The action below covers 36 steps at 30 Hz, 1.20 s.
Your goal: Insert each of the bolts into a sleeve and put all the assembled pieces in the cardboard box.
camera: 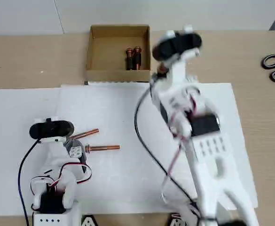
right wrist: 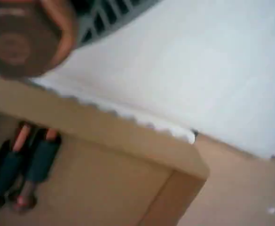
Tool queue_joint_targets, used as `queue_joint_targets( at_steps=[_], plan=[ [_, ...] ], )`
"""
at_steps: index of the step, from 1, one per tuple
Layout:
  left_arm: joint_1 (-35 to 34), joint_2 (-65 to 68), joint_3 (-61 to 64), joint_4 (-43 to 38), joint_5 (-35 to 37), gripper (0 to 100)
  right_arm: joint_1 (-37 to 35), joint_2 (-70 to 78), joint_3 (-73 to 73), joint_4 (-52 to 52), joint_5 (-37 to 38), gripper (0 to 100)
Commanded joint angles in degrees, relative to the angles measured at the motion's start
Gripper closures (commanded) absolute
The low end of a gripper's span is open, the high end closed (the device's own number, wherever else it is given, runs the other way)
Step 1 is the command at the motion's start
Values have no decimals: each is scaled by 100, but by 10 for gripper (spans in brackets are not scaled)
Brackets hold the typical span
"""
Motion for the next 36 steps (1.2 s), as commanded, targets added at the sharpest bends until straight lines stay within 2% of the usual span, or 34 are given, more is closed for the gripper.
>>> queue_joint_targets(
  at_steps=[1,12,21,29,36],
  plan=[
    [9,-44,-40,-132,-35,993,31,998,-1547,-242,-62,996],
    [9,-35,-40,-123,-26,993,101,4532,-4774,-251,-44,996],
    [9,-35,-40,-105,0,993,92,6932,-6778,-1411,-70,996],
    [9,-35,-40,-105,0,993,92,8453,-7921,-1692,-70,995],
    [9,-35,-48,-105,0,993,92,9112,-8079,-1587,-44,992]
  ],
)
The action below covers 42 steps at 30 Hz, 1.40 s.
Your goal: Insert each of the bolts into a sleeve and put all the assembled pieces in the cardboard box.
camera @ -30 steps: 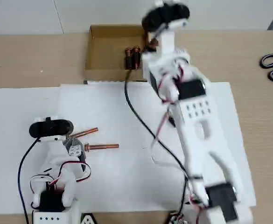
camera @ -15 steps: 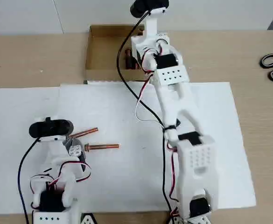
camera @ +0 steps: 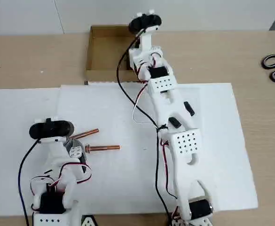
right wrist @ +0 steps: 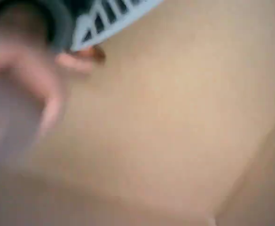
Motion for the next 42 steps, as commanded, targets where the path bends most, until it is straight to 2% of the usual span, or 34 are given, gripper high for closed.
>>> queue_joint_targets(
  at_steps=[1,7,9,19,27,35,42],
  plan=[
    [9,-35,-48,-105,-9,993,48,-31,-343,13,-9,980],
    [9,-35,-48,-105,-9,993,66,-48,-343,523,-9,726],
    [9,-35,-48,-105,-9,993,75,-57,-440,690,-9,682],
    [9,-35,-48,-105,0,993,48,-119,-1987,1701,-18,680],
    [9,-35,-48,-105,0,993,-13,-127,-3710,3987,-44,680],
    [9,-35,-48,-105,18,993,365,-620,-3710,6589,-26,681],
    [9,-35,-48,-97,88,993,725,-778,-3437,6879,-9,681]
  ],
)
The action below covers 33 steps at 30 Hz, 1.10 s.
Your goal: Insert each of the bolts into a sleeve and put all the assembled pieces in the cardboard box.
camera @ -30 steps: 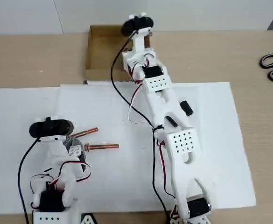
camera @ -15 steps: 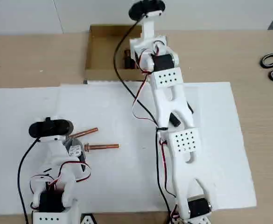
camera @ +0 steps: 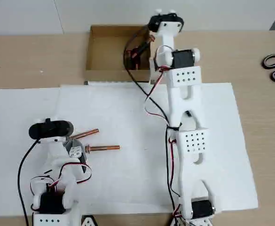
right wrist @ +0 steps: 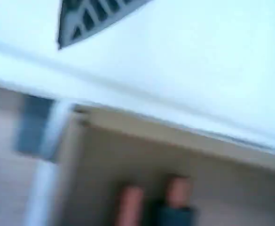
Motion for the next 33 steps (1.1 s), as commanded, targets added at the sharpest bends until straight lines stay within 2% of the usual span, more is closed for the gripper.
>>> queue_joint_targets(
  at_steps=[1,5,15,19,22,33],
  plan=[
    [9,-35,-48,-97,35,993,110,-593,193,127,0,681],
    [9,-35,-48,-97,53,993,101,-1209,1213,136,264,681],
    [0,-35,-48,-97,62,993,92,-3943,5275,92,1055,681],
    [0,-35,-48,-97,62,993,119,-4558,6356,84,1952,681],
    [0,-35,-48,-97,62,993,242,-4796,6831,66,2576,681],
    [0,-35,-48,-97,62,993,857,-4110,6963,-532,2998,681]
  ],
)
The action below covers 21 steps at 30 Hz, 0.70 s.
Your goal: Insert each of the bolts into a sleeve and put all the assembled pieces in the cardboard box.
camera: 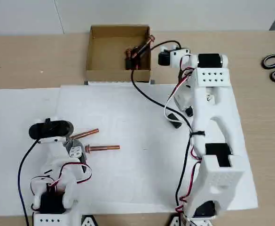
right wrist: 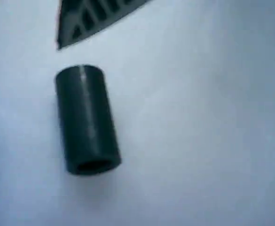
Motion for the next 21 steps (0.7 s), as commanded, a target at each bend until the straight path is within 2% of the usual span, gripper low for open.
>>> queue_joint_targets(
  at_steps=[1,11,21],
  plan=[
    [0,-35,-48,-97,35,993,66,75,-9,-268,88,681],
    [0,-35,-48,-97,44,993,31,497,-26,-787,53,681],
    [0,-35,-48,-97,44,993,22,901,-26,-831,-35,682]
  ],
)
